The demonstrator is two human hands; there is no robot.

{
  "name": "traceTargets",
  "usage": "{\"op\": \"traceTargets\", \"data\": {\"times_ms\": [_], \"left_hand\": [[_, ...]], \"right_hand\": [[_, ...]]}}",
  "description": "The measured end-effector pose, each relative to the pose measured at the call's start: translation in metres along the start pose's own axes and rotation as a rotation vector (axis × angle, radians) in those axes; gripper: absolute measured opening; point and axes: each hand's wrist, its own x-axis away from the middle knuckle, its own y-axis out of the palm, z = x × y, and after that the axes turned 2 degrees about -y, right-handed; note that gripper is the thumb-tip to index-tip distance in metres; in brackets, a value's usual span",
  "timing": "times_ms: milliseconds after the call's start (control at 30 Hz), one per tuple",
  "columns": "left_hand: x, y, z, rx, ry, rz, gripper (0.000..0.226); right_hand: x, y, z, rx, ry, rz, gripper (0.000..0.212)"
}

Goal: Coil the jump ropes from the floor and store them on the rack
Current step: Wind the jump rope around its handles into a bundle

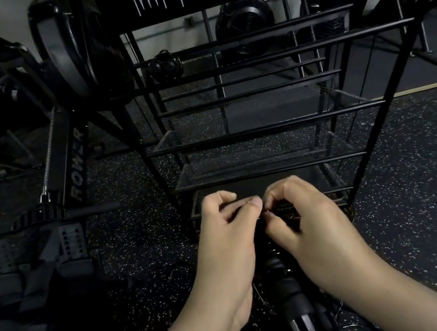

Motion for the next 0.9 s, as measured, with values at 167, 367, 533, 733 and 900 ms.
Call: {"op": "traceTargets", "data": {"times_ms": [167, 367, 533, 733, 900], "left_hand": [[-0.002, -0.001, -0.001, -0.032, 0.098, 0.022, 0.013], [0.000, -0.003, 0.001, 0.050, 0.138, 0.017, 0.019], [-0.003, -0.006, 0.005, 0.222, 0.106, 0.013, 0.018], [-0.007, -0.010, 0.009, 0.175, 0.063, -0.082, 0.027], [-0.013, -0.012, -0.004, 0.216, -0.053, -0.182, 0.045]], "right_hand": [[0.005, 0.005, 0.001, -0.108, -0.093, -0.046, 0.012], [0.003, 0.004, -0.007, -0.323, 0.070, 0.036, 0.018], [-0.001, 0.000, -0.006, -0.351, 0.454, -0.126, 0.058], [0.005, 0.004, -0.006, -0.610, 0.502, -0.156, 0.049], [0.001, -0.002, -0.005, -0.538, 0.458, -0.034, 0.044]]}}
